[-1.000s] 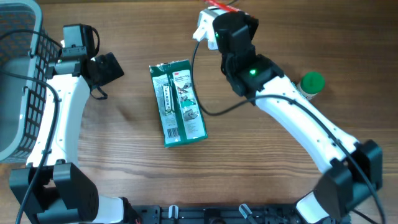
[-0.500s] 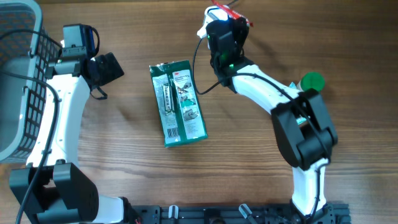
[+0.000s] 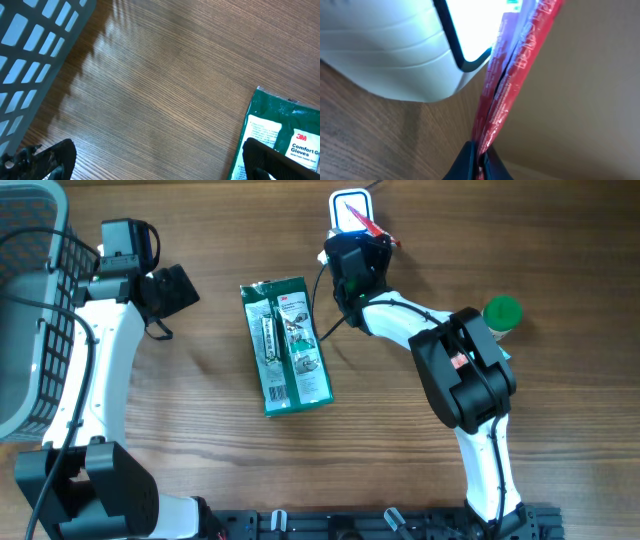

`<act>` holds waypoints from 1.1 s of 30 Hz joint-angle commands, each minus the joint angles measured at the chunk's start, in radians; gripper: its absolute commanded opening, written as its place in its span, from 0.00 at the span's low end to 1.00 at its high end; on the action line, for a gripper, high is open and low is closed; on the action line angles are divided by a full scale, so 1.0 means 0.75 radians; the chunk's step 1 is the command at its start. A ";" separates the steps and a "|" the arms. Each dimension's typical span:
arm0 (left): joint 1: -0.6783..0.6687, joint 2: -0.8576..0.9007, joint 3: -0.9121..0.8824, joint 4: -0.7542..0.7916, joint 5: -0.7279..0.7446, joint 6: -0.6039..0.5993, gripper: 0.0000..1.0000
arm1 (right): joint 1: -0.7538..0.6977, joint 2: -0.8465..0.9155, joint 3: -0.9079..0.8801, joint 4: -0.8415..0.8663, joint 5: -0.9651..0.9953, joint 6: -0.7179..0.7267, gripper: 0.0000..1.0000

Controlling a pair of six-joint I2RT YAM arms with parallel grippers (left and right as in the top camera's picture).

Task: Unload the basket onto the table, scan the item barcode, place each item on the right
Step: 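Lower the Nescafe stick and place it right of the glove package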

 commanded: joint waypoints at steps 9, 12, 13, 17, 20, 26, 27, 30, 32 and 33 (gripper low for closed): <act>0.009 -0.010 0.015 0.000 -0.012 0.021 1.00 | -0.002 -0.254 0.010 -0.008 0.074 0.069 0.04; 0.009 -0.010 0.015 0.000 -0.012 0.021 1.00 | -0.001 -0.446 0.010 -0.261 0.041 0.345 0.04; 0.009 -0.010 0.015 0.000 -0.012 0.021 1.00 | -0.001 -0.493 0.010 -0.365 0.008 0.450 0.04; 0.009 -0.010 0.015 0.000 -0.012 0.021 1.00 | -0.026 -0.685 0.010 -0.961 -0.381 0.928 0.04; 0.009 -0.010 0.015 0.000 -0.012 0.021 1.00 | -0.075 -0.748 0.010 -1.497 -0.864 1.263 0.05; 0.009 -0.010 0.015 0.000 -0.012 0.021 1.00 | -0.172 -0.734 -0.112 -1.920 -1.056 1.583 0.15; 0.009 -0.010 0.015 0.000 -0.012 0.021 1.00 | -0.175 -0.734 -0.141 -1.903 -1.057 1.584 0.22; 0.009 -0.010 0.015 0.000 -0.012 0.021 1.00 | -0.175 -0.734 -0.208 -1.816 -1.059 1.634 0.67; 0.009 -0.010 0.015 0.000 -0.012 0.021 1.00 | -0.175 -0.734 -0.241 -1.680 -1.104 1.774 0.70; 0.009 -0.010 0.015 0.000 -0.012 0.021 1.00 | -0.174 -0.734 -0.259 -1.574 -1.202 1.888 0.68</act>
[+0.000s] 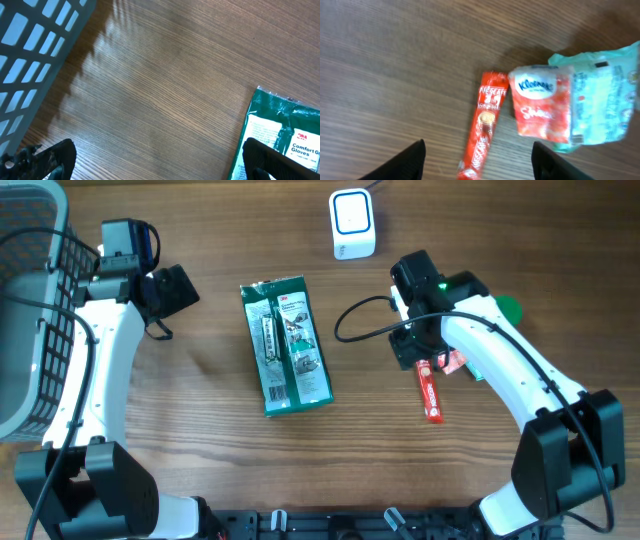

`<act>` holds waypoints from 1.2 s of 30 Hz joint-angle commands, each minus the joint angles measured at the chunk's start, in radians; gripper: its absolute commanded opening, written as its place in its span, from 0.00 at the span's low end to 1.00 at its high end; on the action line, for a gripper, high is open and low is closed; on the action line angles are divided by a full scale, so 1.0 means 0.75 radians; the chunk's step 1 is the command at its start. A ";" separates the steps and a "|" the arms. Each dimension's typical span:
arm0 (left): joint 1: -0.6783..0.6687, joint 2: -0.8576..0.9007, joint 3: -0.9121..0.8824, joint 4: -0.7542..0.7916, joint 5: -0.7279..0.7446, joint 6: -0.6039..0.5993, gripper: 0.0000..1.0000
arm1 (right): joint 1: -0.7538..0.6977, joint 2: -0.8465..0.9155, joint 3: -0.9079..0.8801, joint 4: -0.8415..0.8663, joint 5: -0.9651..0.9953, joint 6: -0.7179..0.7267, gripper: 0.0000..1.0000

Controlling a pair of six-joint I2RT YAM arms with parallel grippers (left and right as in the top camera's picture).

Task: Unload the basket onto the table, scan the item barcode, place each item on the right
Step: 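Lower the Nescafe stick and place it right of the glove package, then reach the right gripper to the glove package and grasp the green-white stick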

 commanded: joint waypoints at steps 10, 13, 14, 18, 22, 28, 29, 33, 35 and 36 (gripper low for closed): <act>0.009 -0.010 0.015 0.002 -0.012 0.021 1.00 | 0.243 0.012 0.126 0.514 -0.348 0.627 0.47; 0.009 -0.010 0.015 0.002 -0.012 0.021 1.00 | 0.248 0.021 0.382 0.355 -0.386 0.635 0.47; 0.009 -0.010 0.015 0.002 -0.012 0.021 1.00 | 0.248 0.034 0.465 0.290 -0.386 0.634 0.47; 0.009 -0.010 0.015 0.002 -0.012 0.021 1.00 | 0.263 0.115 0.627 0.187 -0.386 0.627 0.43; 0.009 -0.010 0.015 0.002 -0.012 0.021 1.00 | 0.329 0.267 0.688 0.215 -0.352 0.627 0.96; 0.009 -0.010 0.015 0.002 -0.012 0.021 1.00 | 0.515 0.484 0.686 0.450 -0.100 0.552 1.00; 0.009 -0.010 0.015 0.002 -0.012 0.021 1.00 | 0.544 0.519 0.686 0.520 -0.099 0.541 1.00; 0.009 -0.010 0.015 0.002 -0.012 0.021 1.00 | 0.566 0.609 0.657 0.602 -0.090 0.597 0.86; 0.009 -0.010 0.015 0.002 -0.012 0.021 1.00 | 0.566 0.660 0.654 0.614 -0.084 0.644 0.80; 0.009 -0.010 0.015 0.002 -0.012 0.021 1.00 | 0.566 0.682 0.655 0.623 -0.085 0.669 0.79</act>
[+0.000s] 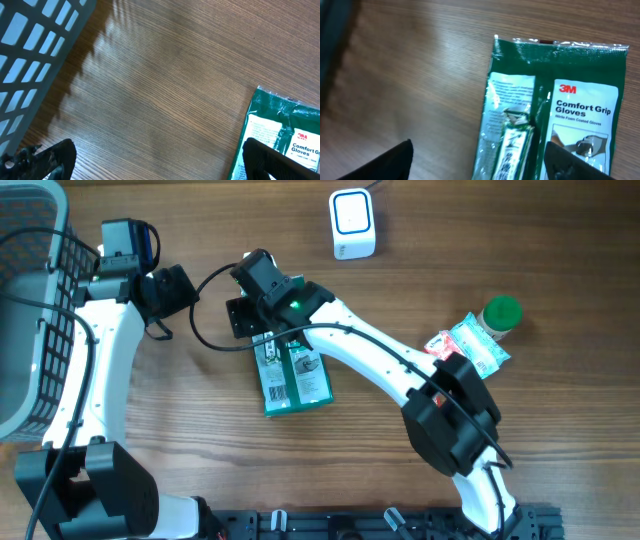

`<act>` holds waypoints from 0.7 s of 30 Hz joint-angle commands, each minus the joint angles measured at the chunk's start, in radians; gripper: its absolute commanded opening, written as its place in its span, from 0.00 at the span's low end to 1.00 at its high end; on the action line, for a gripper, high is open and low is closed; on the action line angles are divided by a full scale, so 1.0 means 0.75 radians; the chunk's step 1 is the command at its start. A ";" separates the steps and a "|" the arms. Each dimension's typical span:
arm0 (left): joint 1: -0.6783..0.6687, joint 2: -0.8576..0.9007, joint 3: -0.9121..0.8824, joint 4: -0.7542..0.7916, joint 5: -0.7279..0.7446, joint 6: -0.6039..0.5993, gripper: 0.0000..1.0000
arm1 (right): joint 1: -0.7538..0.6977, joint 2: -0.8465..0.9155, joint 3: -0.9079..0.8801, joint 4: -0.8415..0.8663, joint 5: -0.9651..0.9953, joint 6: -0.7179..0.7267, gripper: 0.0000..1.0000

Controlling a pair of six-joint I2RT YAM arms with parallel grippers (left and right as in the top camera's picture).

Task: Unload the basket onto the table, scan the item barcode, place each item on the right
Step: 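Reach the right gripper to the glove package and grasp the green-white stick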

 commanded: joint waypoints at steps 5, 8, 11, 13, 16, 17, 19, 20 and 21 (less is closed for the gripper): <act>0.009 -0.010 0.015 0.003 -0.012 0.021 1.00 | 0.003 0.169 -0.017 0.052 0.050 0.099 0.71; 0.009 -0.010 0.015 0.003 -0.012 0.021 1.00 | 0.006 0.194 -0.018 0.065 0.071 0.098 0.51; 0.009 -0.010 0.015 0.003 -0.012 0.021 1.00 | 0.005 0.194 -0.018 0.061 0.104 0.099 0.35; 0.009 -0.010 0.015 0.003 -0.012 0.021 1.00 | 0.006 0.194 -0.018 0.044 0.104 0.100 0.38; 0.009 -0.010 0.015 0.003 -0.012 0.020 1.00 | 0.006 0.194 -0.018 0.027 0.098 0.100 0.53; 0.009 -0.010 0.015 0.003 -0.012 0.021 1.00 | 0.006 0.194 -0.019 0.019 0.098 0.100 0.56; 0.009 -0.010 0.015 0.003 -0.012 0.021 1.00 | 0.008 0.194 -0.021 0.009 0.093 0.101 0.56; 0.009 -0.010 0.015 0.003 -0.012 0.021 1.00 | 0.009 0.194 -0.025 0.011 0.088 0.101 0.57; 0.009 -0.010 0.015 0.003 -0.012 0.020 1.00 | 0.009 0.194 -0.029 0.009 0.088 0.108 0.57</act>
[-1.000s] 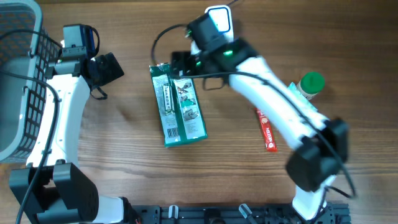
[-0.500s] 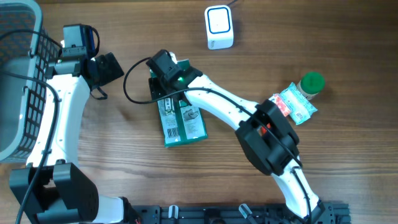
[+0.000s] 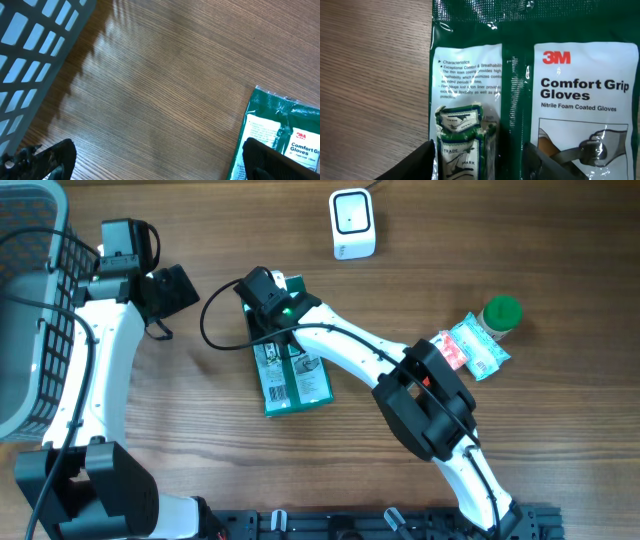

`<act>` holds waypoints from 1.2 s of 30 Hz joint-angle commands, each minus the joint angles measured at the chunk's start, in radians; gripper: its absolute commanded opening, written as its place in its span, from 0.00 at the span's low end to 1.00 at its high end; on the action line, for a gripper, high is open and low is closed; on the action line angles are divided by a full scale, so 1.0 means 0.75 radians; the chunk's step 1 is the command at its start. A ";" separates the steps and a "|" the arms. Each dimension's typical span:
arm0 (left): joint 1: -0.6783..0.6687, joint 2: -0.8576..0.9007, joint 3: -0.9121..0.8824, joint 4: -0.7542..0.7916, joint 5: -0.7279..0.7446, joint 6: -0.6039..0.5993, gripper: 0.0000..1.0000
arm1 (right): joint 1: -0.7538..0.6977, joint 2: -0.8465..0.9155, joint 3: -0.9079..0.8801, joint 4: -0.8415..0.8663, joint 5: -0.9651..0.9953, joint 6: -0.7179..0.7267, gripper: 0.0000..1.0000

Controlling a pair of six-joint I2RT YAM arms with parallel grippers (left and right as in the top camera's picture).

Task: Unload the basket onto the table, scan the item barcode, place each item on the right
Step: 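Reach the right gripper to the glove package and grasp the green-white stick, then pull the green-white stick out from the glove package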

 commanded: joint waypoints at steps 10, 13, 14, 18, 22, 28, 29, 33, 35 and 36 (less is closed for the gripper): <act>0.008 -0.010 0.015 0.003 -0.013 0.021 1.00 | -0.009 0.018 -0.011 -0.030 0.024 -0.013 0.31; 0.009 -0.010 0.015 0.003 -0.013 0.021 1.00 | -0.048 -0.058 -0.011 -0.075 0.023 0.013 0.28; 0.009 -0.010 0.015 0.003 -0.013 0.020 1.00 | -0.068 -0.098 -0.011 -0.102 0.024 0.040 0.25; 0.009 -0.010 0.015 0.003 -0.013 0.021 1.00 | -0.167 -0.273 -0.011 -0.274 0.022 0.282 0.21; 0.009 -0.010 0.015 0.003 -0.013 0.021 1.00 | -0.226 -0.326 -0.011 -0.392 -0.041 0.473 0.15; 0.009 -0.010 0.015 0.003 -0.012 0.021 1.00 | -0.204 -0.301 -0.059 -0.590 -0.063 1.160 0.19; 0.009 -0.010 0.015 0.003 -0.013 0.021 1.00 | -0.186 -0.301 -0.089 -0.588 -0.063 1.312 0.20; 0.009 -0.010 0.015 0.003 -0.013 0.021 1.00 | -0.095 -0.301 -0.215 -0.492 -0.061 1.674 0.24; 0.009 -0.010 0.015 0.003 -0.013 0.021 1.00 | -0.050 -0.301 -0.303 -0.340 -0.050 1.727 0.31; 0.009 -0.010 0.015 0.003 -0.013 0.021 1.00 | -0.032 -0.301 -0.348 -0.255 -0.037 1.753 0.34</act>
